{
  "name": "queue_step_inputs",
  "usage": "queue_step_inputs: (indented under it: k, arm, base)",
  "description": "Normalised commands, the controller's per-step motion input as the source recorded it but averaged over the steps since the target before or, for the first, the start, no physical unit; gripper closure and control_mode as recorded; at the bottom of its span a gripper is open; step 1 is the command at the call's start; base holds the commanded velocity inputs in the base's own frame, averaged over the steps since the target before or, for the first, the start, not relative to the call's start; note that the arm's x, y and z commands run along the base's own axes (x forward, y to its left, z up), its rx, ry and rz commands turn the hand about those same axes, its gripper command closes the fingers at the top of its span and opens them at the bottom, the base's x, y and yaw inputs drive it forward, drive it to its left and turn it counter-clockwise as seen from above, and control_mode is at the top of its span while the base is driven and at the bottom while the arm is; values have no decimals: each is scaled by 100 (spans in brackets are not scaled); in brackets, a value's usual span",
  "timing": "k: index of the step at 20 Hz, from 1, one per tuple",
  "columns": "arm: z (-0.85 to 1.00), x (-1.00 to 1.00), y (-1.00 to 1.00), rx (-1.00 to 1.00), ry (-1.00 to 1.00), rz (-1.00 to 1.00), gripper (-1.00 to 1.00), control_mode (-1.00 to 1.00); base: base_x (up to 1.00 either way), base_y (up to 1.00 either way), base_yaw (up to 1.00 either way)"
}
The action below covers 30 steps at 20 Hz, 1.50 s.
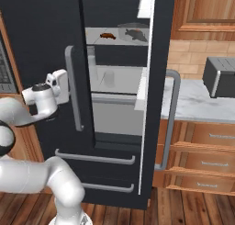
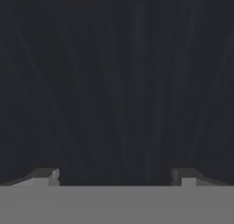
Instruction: Place the tupperware on the top shelf of the fridge. Make space for the tupperware among the existing items by rearranging them on the shelves if needed. Close the fridge door when finished.
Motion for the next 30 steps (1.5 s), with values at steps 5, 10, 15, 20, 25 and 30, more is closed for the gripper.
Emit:
queue_step_inputs:
  k: [5,10,15,20,25,30]
  arm:
    - [49,88,-23,15,0,38,-100,-100]
    - [55,77,-8,9,0,35,-100,-100]
    - [39,11,57,-2,0,32,-100,-100]
    - [60,-60,64,-5,-8,32,-100,-100]
    - [59,-100,-22,0,-47,12,-100,-100]
    - [13,-100,-96,3,-51,0,-100,-100]
  base:
    - [0,0,0]
    - [0,0,0]
    - [0,0,0]
    - [0,0,0]
    - [0,0,0]
    - [0,0,0]
